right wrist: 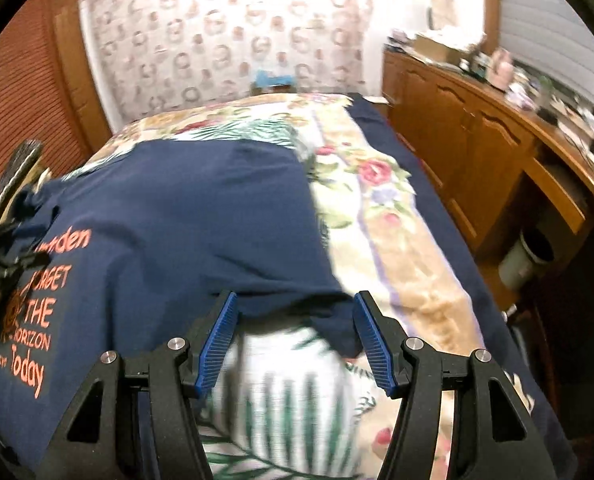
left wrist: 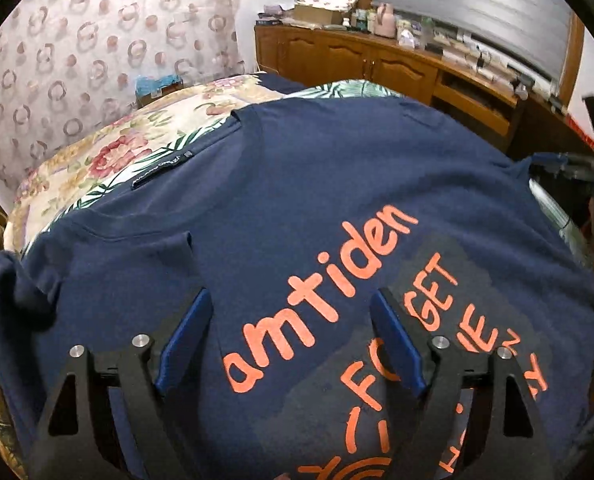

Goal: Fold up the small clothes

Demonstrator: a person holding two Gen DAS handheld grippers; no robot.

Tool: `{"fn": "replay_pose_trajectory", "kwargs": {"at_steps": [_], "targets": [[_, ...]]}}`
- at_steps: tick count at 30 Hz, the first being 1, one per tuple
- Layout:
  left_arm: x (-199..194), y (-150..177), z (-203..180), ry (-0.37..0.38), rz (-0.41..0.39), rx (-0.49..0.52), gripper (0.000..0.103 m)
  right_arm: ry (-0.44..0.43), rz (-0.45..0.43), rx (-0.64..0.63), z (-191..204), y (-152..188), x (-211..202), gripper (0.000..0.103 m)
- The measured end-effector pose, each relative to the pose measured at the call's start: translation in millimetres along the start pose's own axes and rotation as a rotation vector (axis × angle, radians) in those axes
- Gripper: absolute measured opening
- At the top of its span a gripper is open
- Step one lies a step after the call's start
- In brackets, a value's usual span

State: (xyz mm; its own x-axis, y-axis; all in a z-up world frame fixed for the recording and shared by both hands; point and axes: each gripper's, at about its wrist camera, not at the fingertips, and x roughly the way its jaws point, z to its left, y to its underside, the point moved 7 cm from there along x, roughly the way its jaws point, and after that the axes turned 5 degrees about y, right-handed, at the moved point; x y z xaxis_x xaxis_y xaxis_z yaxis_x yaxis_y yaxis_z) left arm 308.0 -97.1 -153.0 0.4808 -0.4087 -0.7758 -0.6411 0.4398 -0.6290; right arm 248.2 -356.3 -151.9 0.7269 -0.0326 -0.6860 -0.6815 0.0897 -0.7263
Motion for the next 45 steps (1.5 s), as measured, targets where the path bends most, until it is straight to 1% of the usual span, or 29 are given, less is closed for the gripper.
{"fn": "replay_pose_trajectory", "kwargs": {"at_steps": [1, 5, 9, 11, 12, 13, 14, 15, 17, 20, 23, 26, 28, 30, 32, 33, 35, 37, 38, 39, 40, 41, 42, 44, 45], "targets": [[-0.2, 0.0, -1.3, -0.009, -0.001, 0.008, 0.085, 0.001, 0.005, 0.016, -4.0, -0.9, 0.2, 0.062], [0.3, 0.9, 1.4, -0.002, 0.002, -0.003, 0.087, -0.031, 0.046, 0.104, -13.4, -4.3, 10.4, 0.062], [1.4, 0.3, 2.0, -0.005, 0.002, -0.003, 0.087, -0.068, 0.112, 0.161, -16.5, -0.5, 26.9, 0.062], [1.3, 0.3, 1.9, -0.005, 0.001, -0.002, 0.087, -0.100, 0.128, 0.200, -16.3, -1.1, 30.4, 0.060], [1.0, 0.6, 1.8, -0.008, -0.001, -0.001, 0.087, -0.111, 0.134, 0.207, -19.5, -3.7, 30.6, 0.058], [0.9, 0.2, 2.4, -0.008, 0.000, 0.000, 0.087, -0.127, 0.137, 0.210, -18.7, -6.0, 29.5, 0.050], [1.0, 0.2, 3.1, -0.008, -0.002, 0.000, 0.087, -0.145, 0.143, 0.208, -17.4, -8.0, 28.7, 0.039], [0.9, -0.1, 3.5, -0.009, -0.003, 0.001, 0.087, -0.158, 0.148, 0.199, -15.1, -10.5, 27.2, 0.032], [1.2, -0.2, 3.9, -0.009, -0.003, 0.002, 0.087, -0.139, 0.147, 0.151, -11.8, -15.5, 22.8, 0.014], [1.2, 0.5, 2.5, -0.009, -0.003, 0.001, 0.087, -0.077, 0.127, 0.047, -1.1, -25.1, 16.4, 0.009], [0.9, 0.3, 3.5, -0.011, -0.004, 0.000, 0.087, -0.053, 0.065, -0.004, 13.5, -45.4, 6.7, 0.008], [0.0, 0.2, 3.0, -0.011, -0.005, -0.001, 0.087, -0.052, -0.010, -0.072, 40.7, -67.3, -6.2, 0.008], [0.0, 0.3, 2.7, -0.011, -0.005, 0.000, 0.087, -0.084, -0.049, -0.114, 63.4, -79.8, -14.0, 0.008], [-0.2, 0.4, 3.0, -0.011, -0.006, -0.001, 0.087, -0.132, -0.072, -0.157, 89.8, -85.1, -19.1, 0.007], [-0.2, 0.3, 3.0, -0.011, -0.006, -0.001, 0.087, -0.174, -0.062, -0.208, 115.7, -80.5, -17.8, 0.008], [-0.1, 0.3, 2.4, -0.009, -0.006, -0.002, 0.087, -0.181, -0.050, -0.226, 123.4, -75.8, -15.0, 0.008], [-0.9, -0.1, 2.3, -0.003, -0.011, -0.004, 0.087, -0.185, -0.022, -0.232, 128.4, -66.7, -6.8, 0.008], [-6.9, -0.5, 3.2, 0.010, -0.033, -0.017, 0.087, -0.197, 0.013, -0.223, 127.7, -59.5, 2.7, 0.009], [-11.4, -2.8, 4.9, 0.013, -0.056, -0.029, 0.087, -0.193, 0.031, -0.222, 126.1, -55.6, 5.9, 0.016], [-15.3, -4.0, 5.9, 0.015, -0.072, -0.034, 0.087, -0.188, 0.045, -0.218, 123.6, -52.0, 8.1, 0.019], [-21.7, -7.6, 7.4, 0.015, -0.101, -0.042, 0.087, -0.188, 0.058, -0.212, 120.3, -48.8, 9.0, 0.027], [-27.0, -10.1, 8.0, 0.010, -0.122, -0.046, 0.087, -0.189, 0.063, -0.205, 117.6, -51.0, 8.1, 0.032], [-30.6, -11.9, 8.7, 0.006, -0.138, -0.049, 0.087, -0.191, 0.062, -0.199, 115.2, -52.1, 5.4, 0.034], [-41.6, -16.7, 10.6, -0.005, -0.187, -0.055, 0.087, -0.180, 0.033, -0.194, 106.2, -61.3, -3.1, 0.043], [-46.6, -18.5, 11.7, -0.011, -0.209, -0.058, 0.087, -0.171, 0.013, -0.185, 101.2, -65.3, -7.2, 0.044]]}}
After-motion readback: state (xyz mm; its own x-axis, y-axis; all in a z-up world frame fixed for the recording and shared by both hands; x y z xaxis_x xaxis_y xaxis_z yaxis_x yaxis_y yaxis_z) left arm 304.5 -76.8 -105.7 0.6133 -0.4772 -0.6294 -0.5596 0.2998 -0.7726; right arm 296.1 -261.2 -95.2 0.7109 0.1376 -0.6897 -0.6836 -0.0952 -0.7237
